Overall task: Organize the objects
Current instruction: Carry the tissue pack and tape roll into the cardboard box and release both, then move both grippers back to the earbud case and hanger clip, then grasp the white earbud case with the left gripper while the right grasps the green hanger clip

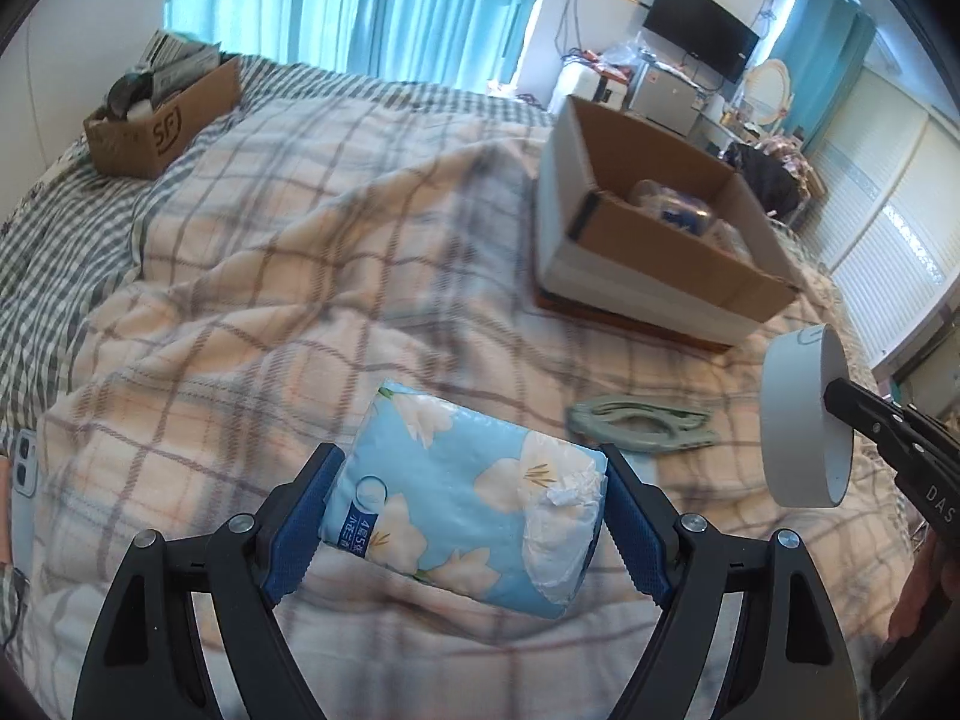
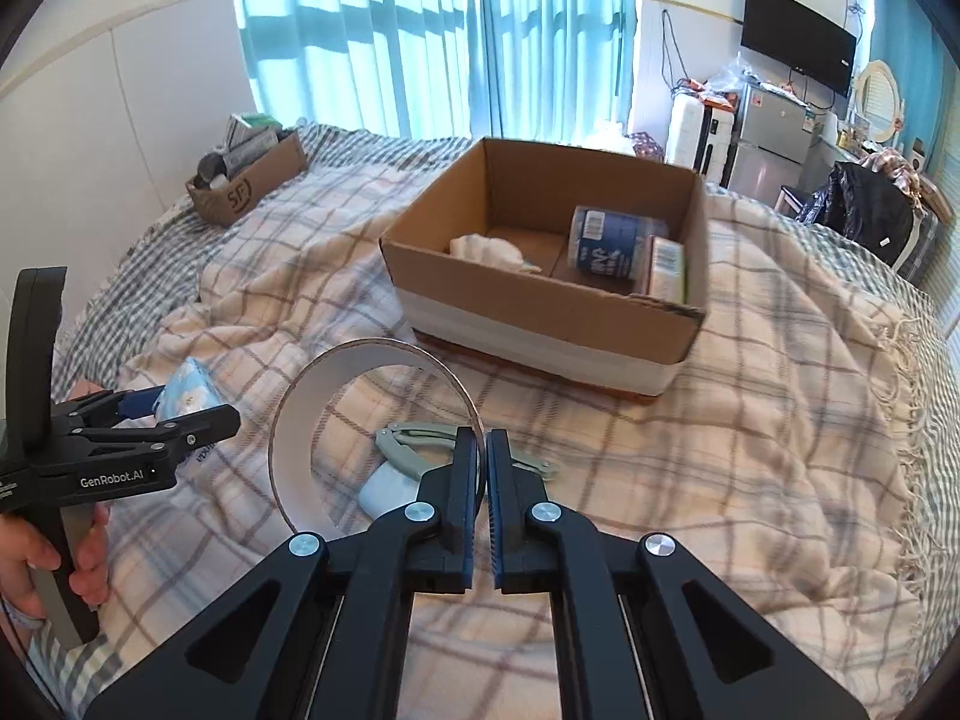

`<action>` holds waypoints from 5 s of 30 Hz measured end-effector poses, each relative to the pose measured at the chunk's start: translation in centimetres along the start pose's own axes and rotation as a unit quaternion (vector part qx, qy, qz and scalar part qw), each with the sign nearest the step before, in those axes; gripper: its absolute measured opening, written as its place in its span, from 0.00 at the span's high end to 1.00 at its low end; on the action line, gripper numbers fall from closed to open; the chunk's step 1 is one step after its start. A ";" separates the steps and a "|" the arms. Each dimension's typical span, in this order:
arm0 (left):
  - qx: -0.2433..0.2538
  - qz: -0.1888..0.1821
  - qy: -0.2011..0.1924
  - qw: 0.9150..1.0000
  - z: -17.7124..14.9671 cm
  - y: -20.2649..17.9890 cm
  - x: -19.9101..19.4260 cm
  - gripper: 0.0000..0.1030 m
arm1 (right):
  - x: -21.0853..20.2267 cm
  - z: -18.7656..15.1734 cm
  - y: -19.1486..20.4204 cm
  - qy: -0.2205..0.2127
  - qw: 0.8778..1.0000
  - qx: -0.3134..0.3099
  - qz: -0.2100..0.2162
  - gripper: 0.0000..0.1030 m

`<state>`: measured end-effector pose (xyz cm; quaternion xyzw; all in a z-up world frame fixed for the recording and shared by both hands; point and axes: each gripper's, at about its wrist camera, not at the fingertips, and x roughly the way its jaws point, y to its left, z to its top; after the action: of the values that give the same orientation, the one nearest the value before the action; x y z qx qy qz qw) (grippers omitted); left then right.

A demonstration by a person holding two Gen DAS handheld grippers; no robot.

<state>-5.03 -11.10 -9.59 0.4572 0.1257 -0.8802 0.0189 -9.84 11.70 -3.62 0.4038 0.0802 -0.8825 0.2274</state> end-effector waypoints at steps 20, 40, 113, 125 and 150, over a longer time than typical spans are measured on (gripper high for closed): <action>0.084 -0.023 -0.066 0.994 10.3 -11.5 -2.2 0.18 | -5.5 6.9 -9.4 -0.076 0.995 0.042 -0.058 0.97; 0.125 -0.009 -0.068 0.990 19.2 -13.4 11.8 0.18 | 9.6 13.2 -13.8 -0.054 0.994 0.091 -0.021 0.95; 0.062 0.025 0.001 0.998 -2.1 -9.4 7.9 0.14 | 2.3 -2.6 -9.2 -0.012 0.994 0.073 -0.078 0.00; 0.129 -0.009 0.072 0.989 -3.0 -12.1 11.6 0.46 | 2.9 -2.7 -9.5 0.004 0.993 0.080 -0.082 0.00; 0.003 0.049 -0.020 0.999 2.2 0.9 3.1 0.51 | 4.2 0.2 -1.8 0.016 0.997 -0.066 -0.025 0.00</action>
<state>-8.45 -12.28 -11.03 0.4454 0.1002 -0.8874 0.0634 -13.22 11.79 -6.72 0.3994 0.1524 -0.8743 0.2299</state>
